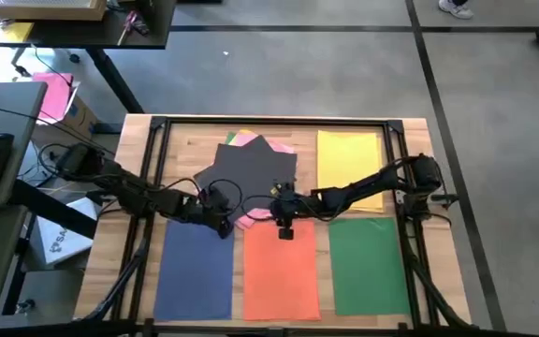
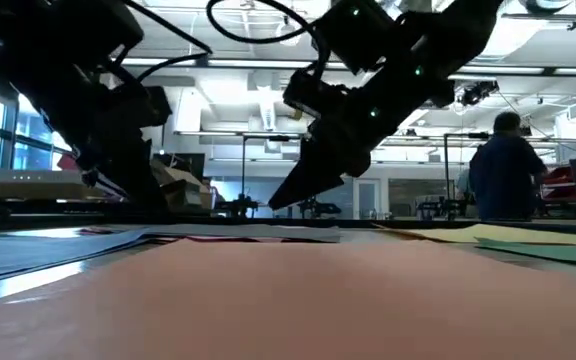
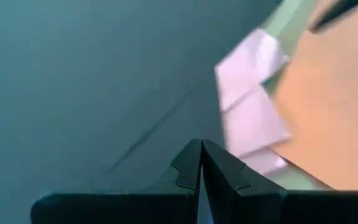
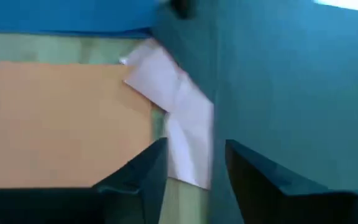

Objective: Organize paper
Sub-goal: Adjust the colored papers

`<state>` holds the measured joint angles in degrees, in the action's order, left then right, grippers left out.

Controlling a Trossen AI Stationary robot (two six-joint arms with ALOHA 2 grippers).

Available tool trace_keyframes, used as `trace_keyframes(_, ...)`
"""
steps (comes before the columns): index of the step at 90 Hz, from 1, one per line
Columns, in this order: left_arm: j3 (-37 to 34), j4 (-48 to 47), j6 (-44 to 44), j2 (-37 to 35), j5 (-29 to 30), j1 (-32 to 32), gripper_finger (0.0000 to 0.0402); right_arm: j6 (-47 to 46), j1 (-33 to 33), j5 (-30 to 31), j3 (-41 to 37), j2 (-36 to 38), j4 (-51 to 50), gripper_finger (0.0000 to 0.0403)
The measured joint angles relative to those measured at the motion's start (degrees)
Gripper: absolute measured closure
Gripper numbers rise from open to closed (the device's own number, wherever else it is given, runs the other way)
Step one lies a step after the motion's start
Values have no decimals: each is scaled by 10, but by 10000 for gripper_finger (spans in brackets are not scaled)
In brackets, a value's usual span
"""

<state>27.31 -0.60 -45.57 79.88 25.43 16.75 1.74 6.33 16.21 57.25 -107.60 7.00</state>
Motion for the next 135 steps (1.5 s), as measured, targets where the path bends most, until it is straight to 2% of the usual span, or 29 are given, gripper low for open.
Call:
trace_keyframes(11,5,-34,-61,-10,-1,21,402,12,21,135,0,51,-87,253)
trace_keyframes(19,18,-70,-97,-27,7,35,402,-10,32,195,0,90,-146,254)
trace_keyframes(28,30,-96,-103,-52,34,51,402,-55,36,194,0,130,-189,254)
trace_keyframes(39,32,-106,-107,-84,114,58,402,-92,35,174,1,155,-224,254)
trace_keyframes(45,33,-108,-108,-98,160,39,402,-98,35,173,1,156,-226,254)
trace_keyframes(50,33,-106,-93,-111,171,0,402,-96,34,171,1,154,-224,254)
trace_keyframes(55,33,-107,-64,-121,154,-52,402,-89,31,166,1,148,-214,254)
trace_keyframes(74,33,-78,89,-119,28,-252,384,-82,5,143,1,131,-209,254)
trace_keyframes(81,33,-69,134,-113,-25,-309,369,-74,-7,106,1,127,-207,254)
trace_keyframes(90,33,-68,165,-105,-91,-360,347,-25,-27,28,1,118,-178,254)
trace_keyframes(101,32,-69,196,-103,-157,-377,323,34,-42,-43,1,86,-110,254)
trace_keyframes(111,32,-84,214,-107,-204,-359,314,46,-46,-59,1,58,-66,254)
trace_keyframes(116,33,-108,199,-107,-192,-346,314,37,-46,-57,1,48,-66,254)
trace_keyframes(135,33,-261,119,-107,-92,-309,330,-29,-41,-29,0,42,-81,254)
